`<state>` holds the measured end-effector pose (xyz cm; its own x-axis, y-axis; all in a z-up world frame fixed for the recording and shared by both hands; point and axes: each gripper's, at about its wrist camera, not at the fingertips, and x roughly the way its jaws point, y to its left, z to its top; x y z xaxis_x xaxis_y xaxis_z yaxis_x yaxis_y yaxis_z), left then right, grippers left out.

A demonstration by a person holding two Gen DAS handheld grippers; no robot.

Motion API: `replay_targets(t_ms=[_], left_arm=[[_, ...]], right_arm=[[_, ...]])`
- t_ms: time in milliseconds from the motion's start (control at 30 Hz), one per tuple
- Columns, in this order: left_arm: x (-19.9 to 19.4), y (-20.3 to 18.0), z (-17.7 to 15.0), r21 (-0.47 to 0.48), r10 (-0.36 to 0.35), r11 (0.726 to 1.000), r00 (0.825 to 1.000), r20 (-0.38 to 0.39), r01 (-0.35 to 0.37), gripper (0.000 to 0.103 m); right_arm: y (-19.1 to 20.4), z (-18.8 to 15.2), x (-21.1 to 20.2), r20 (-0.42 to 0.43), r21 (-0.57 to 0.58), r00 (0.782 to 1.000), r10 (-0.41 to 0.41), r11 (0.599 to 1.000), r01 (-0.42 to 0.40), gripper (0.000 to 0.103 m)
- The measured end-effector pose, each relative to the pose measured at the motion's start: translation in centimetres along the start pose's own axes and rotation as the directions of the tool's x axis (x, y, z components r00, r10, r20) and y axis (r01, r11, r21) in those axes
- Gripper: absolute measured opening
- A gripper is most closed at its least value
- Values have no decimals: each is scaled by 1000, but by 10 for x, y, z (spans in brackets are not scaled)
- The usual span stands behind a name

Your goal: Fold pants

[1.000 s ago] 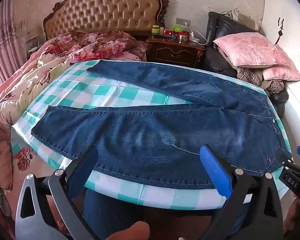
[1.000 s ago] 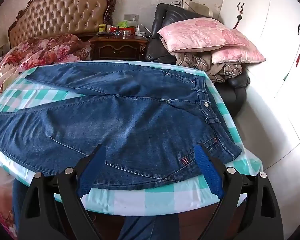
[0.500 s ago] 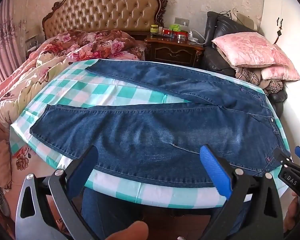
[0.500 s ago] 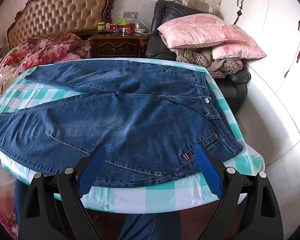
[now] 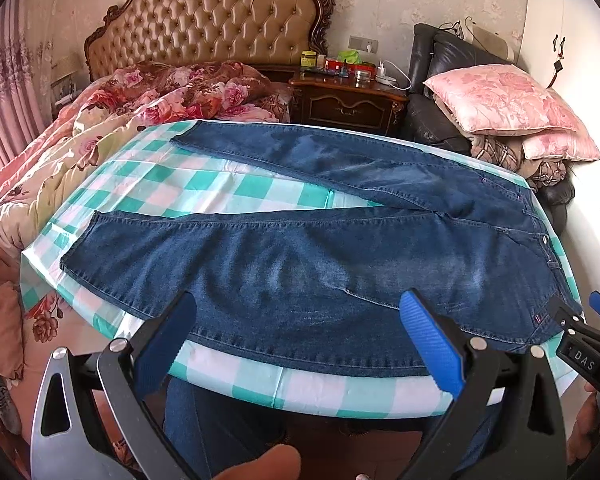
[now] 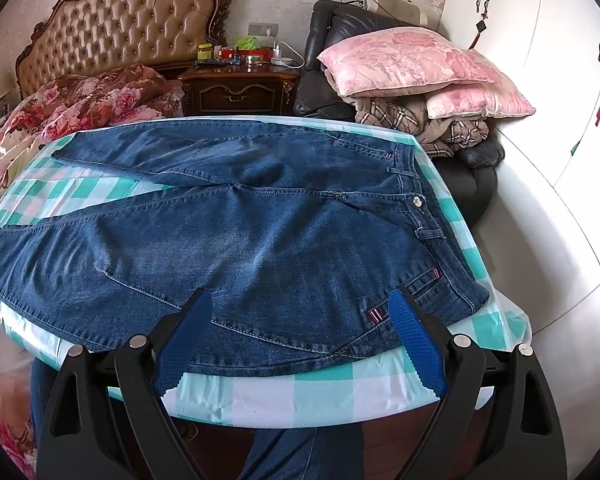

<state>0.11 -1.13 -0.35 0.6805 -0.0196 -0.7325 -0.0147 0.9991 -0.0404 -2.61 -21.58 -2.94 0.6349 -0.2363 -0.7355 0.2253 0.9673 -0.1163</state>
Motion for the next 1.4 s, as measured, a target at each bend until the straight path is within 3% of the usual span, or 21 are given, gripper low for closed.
replay_targets(t_ms=[1400], left_arm=[[7,4,-2,-14,-1,1000,1000,-5,1,102]], right_arm=[[1,0,1,-4,6,1000,-4,1000,4,87]])
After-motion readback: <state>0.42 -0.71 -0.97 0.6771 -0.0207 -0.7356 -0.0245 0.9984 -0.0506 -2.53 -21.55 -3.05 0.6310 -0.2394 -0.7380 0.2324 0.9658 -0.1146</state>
